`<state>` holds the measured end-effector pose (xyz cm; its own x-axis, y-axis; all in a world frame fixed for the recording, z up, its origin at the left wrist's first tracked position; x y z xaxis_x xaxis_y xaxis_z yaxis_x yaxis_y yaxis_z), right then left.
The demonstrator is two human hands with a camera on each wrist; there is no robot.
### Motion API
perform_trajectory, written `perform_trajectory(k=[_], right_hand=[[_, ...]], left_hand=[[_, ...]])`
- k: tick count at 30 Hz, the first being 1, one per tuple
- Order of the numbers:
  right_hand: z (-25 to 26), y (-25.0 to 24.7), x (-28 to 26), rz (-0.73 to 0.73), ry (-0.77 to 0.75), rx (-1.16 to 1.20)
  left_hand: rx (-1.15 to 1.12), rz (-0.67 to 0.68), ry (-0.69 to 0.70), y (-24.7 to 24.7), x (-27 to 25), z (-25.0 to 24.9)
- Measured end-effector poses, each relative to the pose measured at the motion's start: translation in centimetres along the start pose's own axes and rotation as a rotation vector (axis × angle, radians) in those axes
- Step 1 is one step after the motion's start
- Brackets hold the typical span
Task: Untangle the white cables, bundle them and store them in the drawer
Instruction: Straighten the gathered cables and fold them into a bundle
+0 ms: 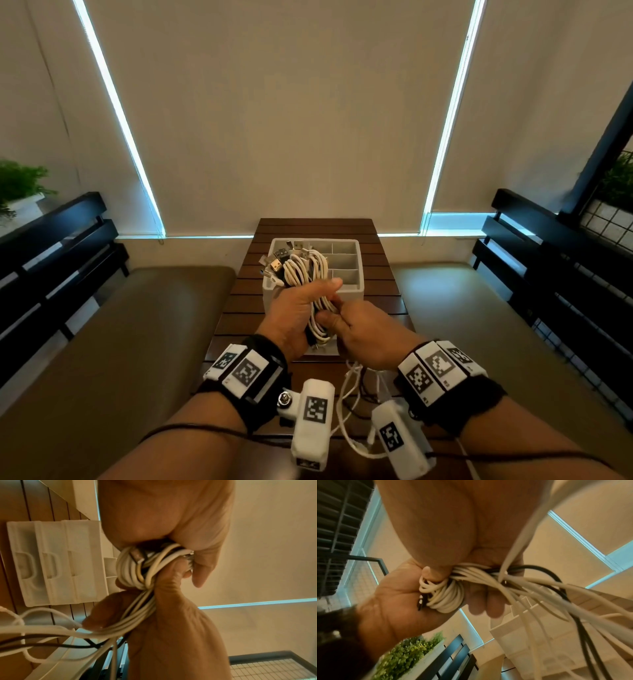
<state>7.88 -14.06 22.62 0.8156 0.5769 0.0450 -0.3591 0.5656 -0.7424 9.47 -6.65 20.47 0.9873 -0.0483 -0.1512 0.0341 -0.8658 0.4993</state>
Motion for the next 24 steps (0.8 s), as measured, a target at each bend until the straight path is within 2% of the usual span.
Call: perform_trajectory(k=[3,6,8,11,17,24], right_hand=[[-0.3,0.5,-0.1,0.074,0.075,0.099],[-0.9,0.4,-0.1,0.085,0.183,0.429],[-0.9,0.2,-0.2,0.1,0.199,0.585],[-0.2,0.4,-0.1,0.178,0.189,0.523],[0.0,-0.4,0.3,0.036,0.175,0.321],[-0.5,0.4,0.3,-0.036,0.211,0.385]], left_hand=[[0.038,-0.031,0.037,-0.3,0.0,-0.1],[0.009,-0.031,0.031,0.0,0.0,-0.2],[0.01,0.004,0.044,0.4,-0.1,-0.4],[0.028,0.015,0.102,0.5,-0.3,-0.7],[0.055,0.013,0.089,0.4,-0.4,0.0],[0.114,0.106,0.016,1.3,-0.6,0.5]])
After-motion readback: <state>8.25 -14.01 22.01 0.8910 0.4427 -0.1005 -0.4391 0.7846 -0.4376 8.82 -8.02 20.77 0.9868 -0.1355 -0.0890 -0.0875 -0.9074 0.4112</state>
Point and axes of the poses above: each hand's wrist, its own x-axis towards the middle knuckle, its own y-axis out of the palm, z = x × y, the point moved 9 cm from there along x, towards the middle knuckle, and after that the axes turned 2 degrees about -z, right-handed, at the moved point
